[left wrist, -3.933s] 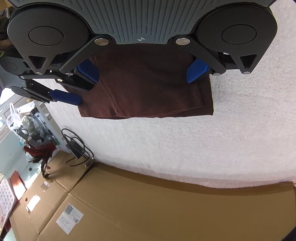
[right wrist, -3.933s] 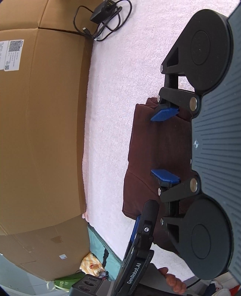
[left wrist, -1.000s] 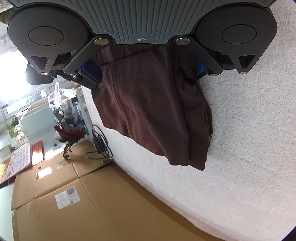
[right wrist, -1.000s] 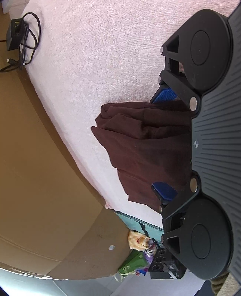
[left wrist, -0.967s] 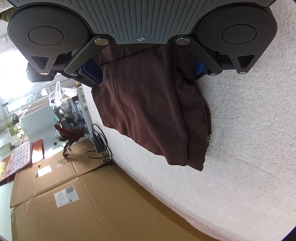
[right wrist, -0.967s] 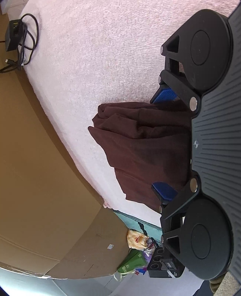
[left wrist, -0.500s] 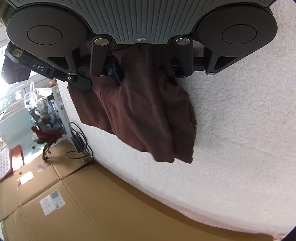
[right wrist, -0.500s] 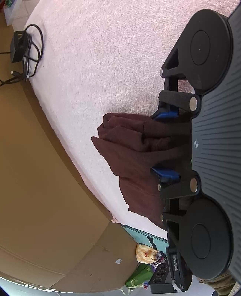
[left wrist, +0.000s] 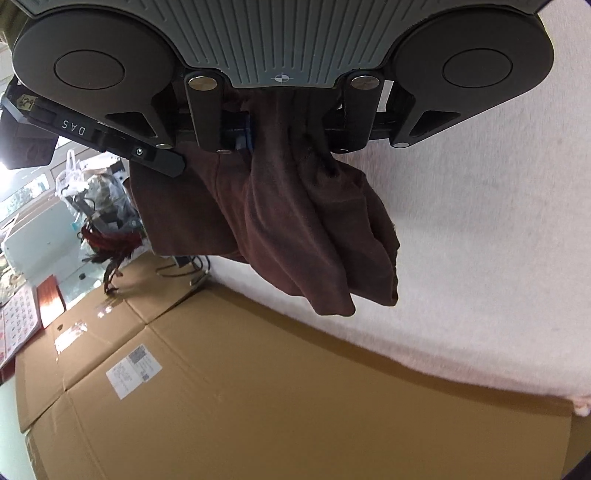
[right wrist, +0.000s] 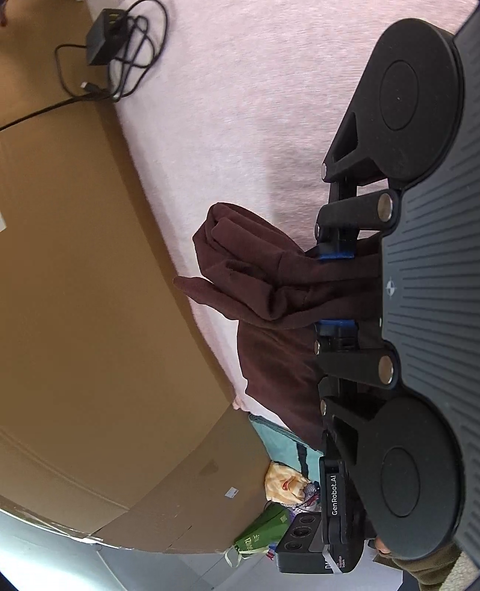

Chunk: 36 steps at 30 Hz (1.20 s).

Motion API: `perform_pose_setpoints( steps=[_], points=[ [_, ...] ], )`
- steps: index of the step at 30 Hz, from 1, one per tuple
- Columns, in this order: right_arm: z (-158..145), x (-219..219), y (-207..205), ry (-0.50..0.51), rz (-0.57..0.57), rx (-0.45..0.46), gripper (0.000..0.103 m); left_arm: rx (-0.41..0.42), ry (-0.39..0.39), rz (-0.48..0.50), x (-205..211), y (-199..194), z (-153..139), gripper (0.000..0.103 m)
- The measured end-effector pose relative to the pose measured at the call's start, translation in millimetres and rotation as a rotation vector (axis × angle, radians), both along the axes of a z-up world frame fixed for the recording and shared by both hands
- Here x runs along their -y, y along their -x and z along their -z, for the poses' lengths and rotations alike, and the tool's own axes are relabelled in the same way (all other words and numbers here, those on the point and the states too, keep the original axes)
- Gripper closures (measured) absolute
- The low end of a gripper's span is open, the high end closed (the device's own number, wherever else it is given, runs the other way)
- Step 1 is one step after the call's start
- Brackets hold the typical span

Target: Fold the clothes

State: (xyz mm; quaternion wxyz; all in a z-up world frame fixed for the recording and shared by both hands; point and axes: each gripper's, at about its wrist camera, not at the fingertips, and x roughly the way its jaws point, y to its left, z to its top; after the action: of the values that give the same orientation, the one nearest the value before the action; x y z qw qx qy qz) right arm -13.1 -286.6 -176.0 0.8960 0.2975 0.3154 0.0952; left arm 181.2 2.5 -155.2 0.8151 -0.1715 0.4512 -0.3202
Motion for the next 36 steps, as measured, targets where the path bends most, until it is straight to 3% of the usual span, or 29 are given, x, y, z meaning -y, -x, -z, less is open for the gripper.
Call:
perform_pose_setpoints(
  steps=[5, 13, 14, 15, 17, 18, 19, 21, 24, 28, 31, 34, 36],
  points=[
    [-18.7, 13.0, -65.1, 0.105, -0.019, 0.041, 0.073, 0.058, -0.061, -0.005, 28.7, -59.8, -6.0, 0.074],
    [8.3, 33.8, -148.5, 0.193, -0.005, 0.0, 0.073, 0.042, -0.132, -0.013, 62.3, -136.4, 23.5, 0.07],
    [12.4, 35.3, -153.7, 0.197, -0.004, -0.004, 0.072, 0.037, -0.136, -0.015, 64.0, -141.0, 28.1, 0.066],
    [16.9, 36.8, -158.3, 0.199, -0.003, -0.008, 0.072, 0.027, -0.139, -0.017, 65.4, -145.0, 33.2, 0.049],
    [28.4, 39.9, -165.5, 0.199, 0.005, -0.027, 0.07, -0.021, -0.148, -0.028, 66.7, -153.0, 46.5, 0.035],
    [34.2, 41.9, -167.7, 0.2, 0.021, -0.037, 0.063, -0.036, -0.126, -0.034, 64.7, -155.2, 52.3, 0.027],
    [39.6, 44.3, -168.5, 0.201, 0.049, -0.045, 0.049, -0.034, -0.108, -0.026, 63.1, -154.8, 54.0, 0.022],
    [48.7, 49.7, -167.6, 0.193, 0.104, -0.058, 0.036, -0.027, -0.074, -0.007, 60.1, -153.4, 56.3, 0.018],
    [53.4, 57.7, -161.0, 0.179, 0.159, -0.064, 0.023, -0.02, -0.105, -0.001, 56.5, -148.3, 53.3, 0.009],
    [43.2, 63.9, -140.9, 0.18, 0.228, -0.055, 0.021, -0.03, -0.164, -0.077, 43.9, -137.6, 41.4, 0.008],
    [18.5, 56.2, -116.7, 0.242, 0.262, 0.039, 0.019, 0.033, -0.182, -0.149, 31.2, -125.3, 18.0, 0.008],
    [-6.3, 36.9, -100.8, 0.32, 0.215, 0.168, 0.018, 0.132, -0.14, -0.119, 38.0, -113.2, -12.2, 0.0],
    [-14.6, 24.4, -102.7, 0.347, 0.165, 0.21, 0.018, 0.183, -0.094, -0.044, 54.4, -111.0, -25.1, 0.0]
  ],
)
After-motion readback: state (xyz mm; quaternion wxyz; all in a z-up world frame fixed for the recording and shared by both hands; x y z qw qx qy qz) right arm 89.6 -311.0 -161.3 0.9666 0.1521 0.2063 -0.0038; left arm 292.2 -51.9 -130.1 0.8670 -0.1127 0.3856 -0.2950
